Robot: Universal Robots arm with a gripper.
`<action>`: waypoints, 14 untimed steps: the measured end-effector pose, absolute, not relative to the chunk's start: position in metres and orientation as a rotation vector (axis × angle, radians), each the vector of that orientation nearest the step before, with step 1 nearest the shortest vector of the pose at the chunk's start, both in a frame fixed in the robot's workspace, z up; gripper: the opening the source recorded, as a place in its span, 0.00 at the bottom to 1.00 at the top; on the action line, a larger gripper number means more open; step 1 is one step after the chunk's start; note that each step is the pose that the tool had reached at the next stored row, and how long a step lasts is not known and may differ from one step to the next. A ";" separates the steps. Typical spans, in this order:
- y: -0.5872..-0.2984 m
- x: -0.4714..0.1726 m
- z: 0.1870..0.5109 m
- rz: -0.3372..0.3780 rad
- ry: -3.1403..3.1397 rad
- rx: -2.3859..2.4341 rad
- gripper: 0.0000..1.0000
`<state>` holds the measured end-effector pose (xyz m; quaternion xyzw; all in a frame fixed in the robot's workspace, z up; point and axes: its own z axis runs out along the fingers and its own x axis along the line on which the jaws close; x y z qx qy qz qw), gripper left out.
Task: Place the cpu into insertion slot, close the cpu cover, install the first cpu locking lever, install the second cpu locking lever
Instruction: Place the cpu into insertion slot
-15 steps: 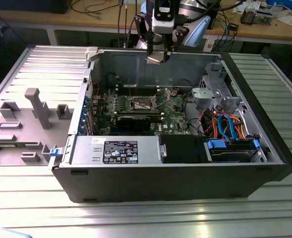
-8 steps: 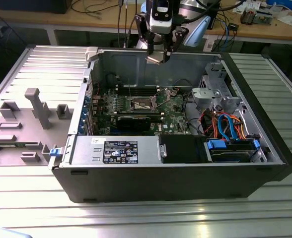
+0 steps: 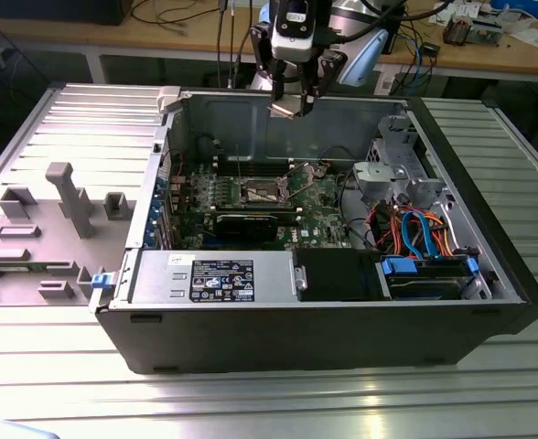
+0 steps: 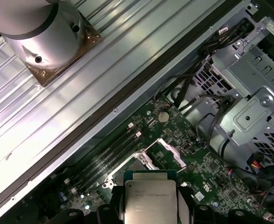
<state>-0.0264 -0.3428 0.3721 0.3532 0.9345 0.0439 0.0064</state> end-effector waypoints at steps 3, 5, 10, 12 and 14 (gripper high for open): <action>-0.343 -0.027 0.372 0.137 2.909 1.140 0.54; -0.343 -0.027 0.372 0.137 2.903 1.155 0.54; -0.343 -0.029 0.372 0.137 2.898 1.168 0.54; -0.343 -0.029 0.372 0.137 2.897 1.168 0.54; -0.343 -0.029 0.372 0.137 2.897 1.168 0.54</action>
